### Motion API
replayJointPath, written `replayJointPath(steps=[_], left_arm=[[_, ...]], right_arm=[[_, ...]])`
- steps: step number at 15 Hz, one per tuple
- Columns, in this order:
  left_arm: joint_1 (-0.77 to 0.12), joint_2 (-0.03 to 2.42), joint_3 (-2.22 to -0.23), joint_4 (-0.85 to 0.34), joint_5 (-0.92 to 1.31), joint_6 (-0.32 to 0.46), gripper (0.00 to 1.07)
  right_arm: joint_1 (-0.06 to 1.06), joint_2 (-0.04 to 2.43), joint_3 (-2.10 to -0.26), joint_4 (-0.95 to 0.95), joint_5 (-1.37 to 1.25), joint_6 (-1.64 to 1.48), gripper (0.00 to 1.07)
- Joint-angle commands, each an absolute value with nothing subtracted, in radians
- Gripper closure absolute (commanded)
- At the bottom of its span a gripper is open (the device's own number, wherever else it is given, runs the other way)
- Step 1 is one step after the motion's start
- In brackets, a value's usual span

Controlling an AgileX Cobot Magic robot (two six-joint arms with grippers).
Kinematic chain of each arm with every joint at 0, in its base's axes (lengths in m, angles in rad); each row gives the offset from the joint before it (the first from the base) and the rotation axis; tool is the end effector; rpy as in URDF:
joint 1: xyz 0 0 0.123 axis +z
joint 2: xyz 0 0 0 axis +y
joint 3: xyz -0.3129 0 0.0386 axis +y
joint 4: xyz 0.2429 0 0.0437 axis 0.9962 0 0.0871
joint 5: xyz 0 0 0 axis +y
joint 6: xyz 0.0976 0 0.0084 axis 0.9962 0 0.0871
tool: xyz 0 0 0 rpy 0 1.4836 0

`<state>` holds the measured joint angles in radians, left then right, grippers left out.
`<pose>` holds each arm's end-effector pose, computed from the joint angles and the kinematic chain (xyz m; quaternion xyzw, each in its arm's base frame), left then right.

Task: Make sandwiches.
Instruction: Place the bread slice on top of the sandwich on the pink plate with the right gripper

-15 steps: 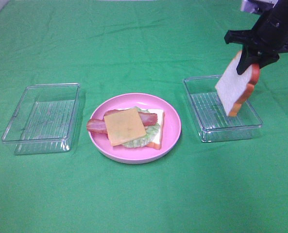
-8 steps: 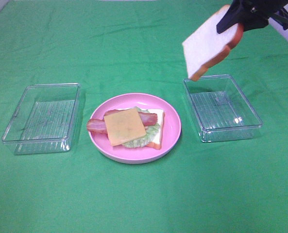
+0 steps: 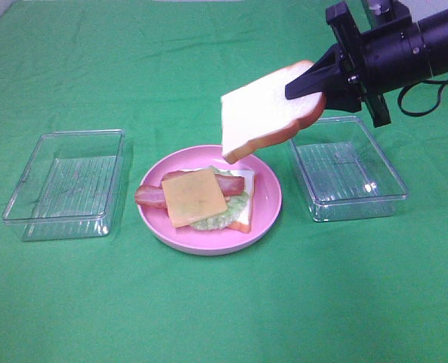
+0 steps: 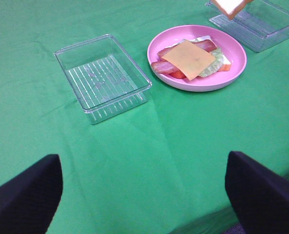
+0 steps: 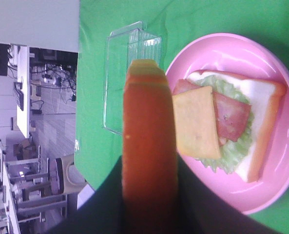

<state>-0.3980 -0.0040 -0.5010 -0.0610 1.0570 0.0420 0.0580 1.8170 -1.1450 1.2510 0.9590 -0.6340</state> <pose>-0.0335 0.0085 0.2722 0.1868 0.8298 -0.1229 0.5113 0.3589 0.0972 0.2480 0.0353 0.8744 0.4608 0.1479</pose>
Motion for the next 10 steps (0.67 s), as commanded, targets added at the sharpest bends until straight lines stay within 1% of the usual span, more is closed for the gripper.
replayJointPath(steps=[1, 3, 6, 10], left_arm=[[-0.399, -0.028, -0.500, -0.059, 1.046, 0.039, 0.21], [-0.399, -0.028, -0.500, -0.059, 1.046, 0.039, 0.21], [-0.399, -0.028, -0.500, -0.059, 1.046, 0.039, 0.21], [-0.399, -0.028, -0.500, -0.059, 1.046, 0.038, 0.21]], right_arm=[[0.109, 1.849, -1.110, 1.328, 0.912, -0.689, 1.07], [0.191, 1.892, -1.111, 1.391, 0.896, -0.696, 1.07], [0.275, 1.979, -1.111, 1.571, 0.880, -0.756, 1.07], [0.297, 2.089, -1.111, 1.676, 0.887, -0.761, 1.07]])
